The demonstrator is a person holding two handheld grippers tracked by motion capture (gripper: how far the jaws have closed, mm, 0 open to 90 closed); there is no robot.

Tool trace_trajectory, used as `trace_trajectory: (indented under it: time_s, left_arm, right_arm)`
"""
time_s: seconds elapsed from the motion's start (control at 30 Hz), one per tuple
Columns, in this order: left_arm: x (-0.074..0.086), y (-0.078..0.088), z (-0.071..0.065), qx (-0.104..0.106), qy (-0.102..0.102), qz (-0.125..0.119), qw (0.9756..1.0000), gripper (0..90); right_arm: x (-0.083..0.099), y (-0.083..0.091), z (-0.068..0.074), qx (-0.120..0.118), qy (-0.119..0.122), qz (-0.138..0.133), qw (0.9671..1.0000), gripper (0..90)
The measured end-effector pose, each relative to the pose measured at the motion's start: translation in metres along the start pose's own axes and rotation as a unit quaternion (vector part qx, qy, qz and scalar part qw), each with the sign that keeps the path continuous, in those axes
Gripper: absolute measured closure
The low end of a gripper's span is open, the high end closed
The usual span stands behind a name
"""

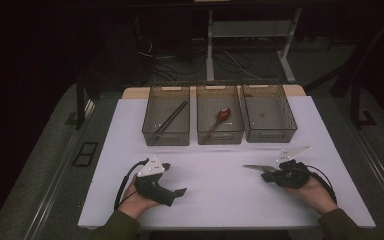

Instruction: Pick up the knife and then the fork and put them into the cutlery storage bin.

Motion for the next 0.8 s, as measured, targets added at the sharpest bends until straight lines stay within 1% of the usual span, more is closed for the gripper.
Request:
trace_trajectory:
  time_s: [0.1,0.2,0.3,0.33,0.43,0.53,0.6,0.63,0.8]
  left_arm:
    - [0.000,0.001,0.000,0.000,-0.003,0.000,1.0000,0.0]
    - [0.000,0.001,0.001,0.001,-0.002,0.000,1.0000,0.0]
    - [0.000,0.001,0.001,0.000,-0.002,0.001,1.0000,0.0]
    - [0.000,0.001,0.001,0.000,-0.003,0.001,1.0000,0.0]
    - [0.000,0.001,0.000,0.000,-0.003,0.000,1.0000,0.0]
    - [0.000,0.001,0.000,0.000,-0.001,0.000,1.0000,0.0]
    - [0.000,0.001,0.001,0.000,-0.002,0.001,1.0000,0.0]
    - [0.000,0.001,0.001,0.000,-0.001,0.001,1.0000,0.0]
    - [0.000,0.001,0.001,0.000,-0.003,0.001,1.0000,0.0]
  right_arm:
    - [0.000,0.004,0.001,-0.010,0.001,-0.005,0.9999,89.9]
    - [-0.001,0.018,0.002,-0.017,0.003,-0.015,0.9997,83.7]
    - [0.000,0.034,0.000,-0.010,0.015,-0.014,0.9997,77.7]
    - [0.001,0.039,-0.002,-0.006,0.024,-0.014,0.9996,76.0]
    - [0.007,0.051,-0.008,0.010,0.035,0.000,0.9993,72.1]
    - [0.016,0.056,-0.014,0.020,0.047,0.024,0.9984,68.8]
    - [0.022,0.057,-0.019,0.025,0.049,0.042,0.9976,67.6]
    - [0.024,0.057,-0.022,0.028,0.049,0.046,0.9973,67.1]
    - [0.030,0.052,-0.031,0.027,0.051,0.058,0.9967,66.6]
Point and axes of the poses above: each handheld gripper's, and its own axes: y roughly backward along the jaws, x roughly out of its underside, z roughly to its left, the point moved 4 cm from there along -y, roughly forward along the jaws, and after that the axes turned 6 degrees about y, right-handed, at the moved point
